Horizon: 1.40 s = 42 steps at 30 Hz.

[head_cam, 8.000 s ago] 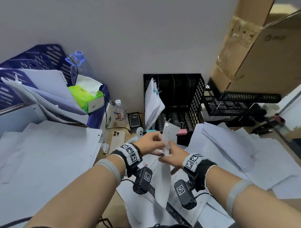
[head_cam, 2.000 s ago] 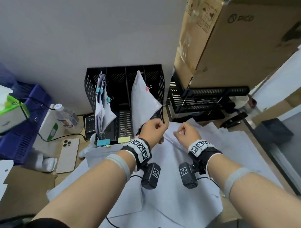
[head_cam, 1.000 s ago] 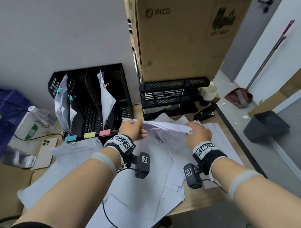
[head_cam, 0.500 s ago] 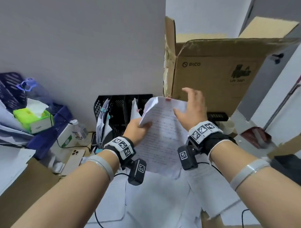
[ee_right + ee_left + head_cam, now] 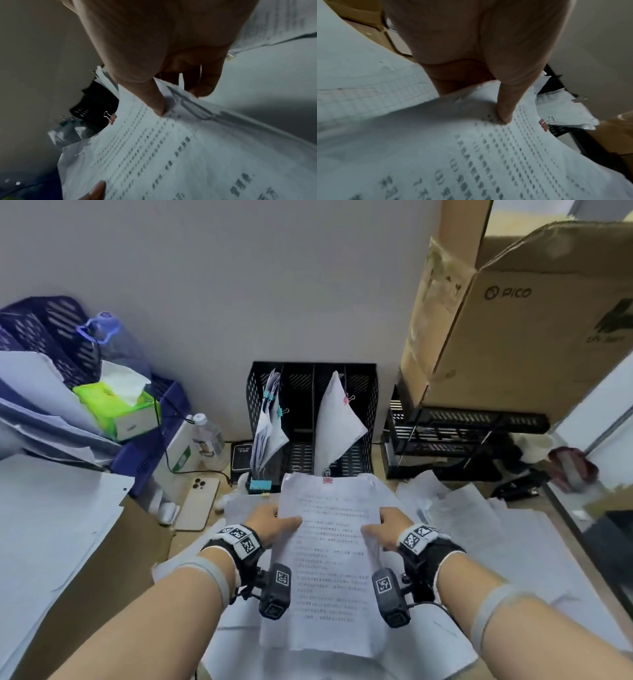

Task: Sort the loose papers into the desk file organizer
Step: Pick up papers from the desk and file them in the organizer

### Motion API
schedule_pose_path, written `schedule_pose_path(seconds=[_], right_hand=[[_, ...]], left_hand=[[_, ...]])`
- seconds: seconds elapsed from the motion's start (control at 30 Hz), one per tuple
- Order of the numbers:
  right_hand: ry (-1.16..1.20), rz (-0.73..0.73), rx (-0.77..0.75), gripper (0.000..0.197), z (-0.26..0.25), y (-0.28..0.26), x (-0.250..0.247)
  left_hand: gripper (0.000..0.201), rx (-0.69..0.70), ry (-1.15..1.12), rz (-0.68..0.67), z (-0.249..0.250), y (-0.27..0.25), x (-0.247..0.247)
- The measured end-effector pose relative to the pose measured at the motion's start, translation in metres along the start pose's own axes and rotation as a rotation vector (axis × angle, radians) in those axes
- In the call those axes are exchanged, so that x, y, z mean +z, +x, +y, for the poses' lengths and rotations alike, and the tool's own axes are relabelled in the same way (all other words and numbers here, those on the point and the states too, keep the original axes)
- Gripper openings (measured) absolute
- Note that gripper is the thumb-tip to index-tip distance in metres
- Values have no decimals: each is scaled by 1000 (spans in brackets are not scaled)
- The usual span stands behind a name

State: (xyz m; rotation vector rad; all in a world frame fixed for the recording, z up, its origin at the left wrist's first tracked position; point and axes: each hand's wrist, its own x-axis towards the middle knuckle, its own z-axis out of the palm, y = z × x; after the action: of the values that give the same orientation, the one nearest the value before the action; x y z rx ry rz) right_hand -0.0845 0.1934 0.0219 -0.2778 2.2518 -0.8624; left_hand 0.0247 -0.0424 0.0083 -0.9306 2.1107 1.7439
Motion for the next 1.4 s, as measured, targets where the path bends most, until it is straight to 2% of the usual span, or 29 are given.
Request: schedule_pose_path(seconds=[0.07,0.17,0.33,0.43,0.6,0.67,0.73,0.77,0.8,0.83,0.87,0.9,0.93,0.97,1.0,1.03,1.1,1.2,1.27,1.33,1.4], right_hand=[[-26,-14,39,3,9,-2,17],[-62,-34,92,6,17,-5,35],[-26,54,159,24,19,-7,51],[-19,145,164,26,18,-12,51],[29,333,149,24,5,-19,47],[33,466,162,35,-3,-21,42],[47,592,163,54,-14,-26,42],[101,571,134,63,-21,-28,43],[180,475,82,69,-29,-32,45],[237,315,33,76,-38,-38,48],[212,162,-16,85,-48,-43,51],[110,77,-71,96,-58,-49,52],[-4,78,-123,106,-65,-52,52],[-101,139,-149,107,-73,-54,49],[-174,219,-147,98,-78,-55,44],[-236,296,-130,80,-84,-56,38],[-333,387,-114,48,-91,-59,22],[-270,463,-130,24,-87,-59,-6],[-214,484,-149,19,-81,-53,-26],[-151,481,-173,27,-78,-46,-45],[-87,457,-203,38,-80,-39,-61]], left_hand=[[27,-64,44,-7,-20,2,-5],[24,-135,77,-42,-38,5,-14],[9,-102,83,-106,-36,0,-21],[6,-64,129,-154,-28,2,-25],[22,22,277,-231,-3,1,-28],[20,98,260,-254,11,-3,-26],[15,178,204,-246,27,-8,-24],[11,214,181,-239,36,-11,-22],[8,257,158,-233,45,-15,-20],[9,311,159,-223,55,-17,-19],[11,377,163,-212,64,-19,-16],[13,443,184,-210,74,-22,-13],[13,504,192,-212,81,-24,-9],[11,550,206,-227,89,-27,-5],[8,585,199,-247,97,-31,0],[10,612,187,-278,104,-33,4],[23,645,123,-342,115,-32,12],[43,666,98,-307,126,-17,13],[59,658,168,-240,130,0,13],[66,660,221,-184,134,17,17],[74,704,337,-57,140,35,22]])
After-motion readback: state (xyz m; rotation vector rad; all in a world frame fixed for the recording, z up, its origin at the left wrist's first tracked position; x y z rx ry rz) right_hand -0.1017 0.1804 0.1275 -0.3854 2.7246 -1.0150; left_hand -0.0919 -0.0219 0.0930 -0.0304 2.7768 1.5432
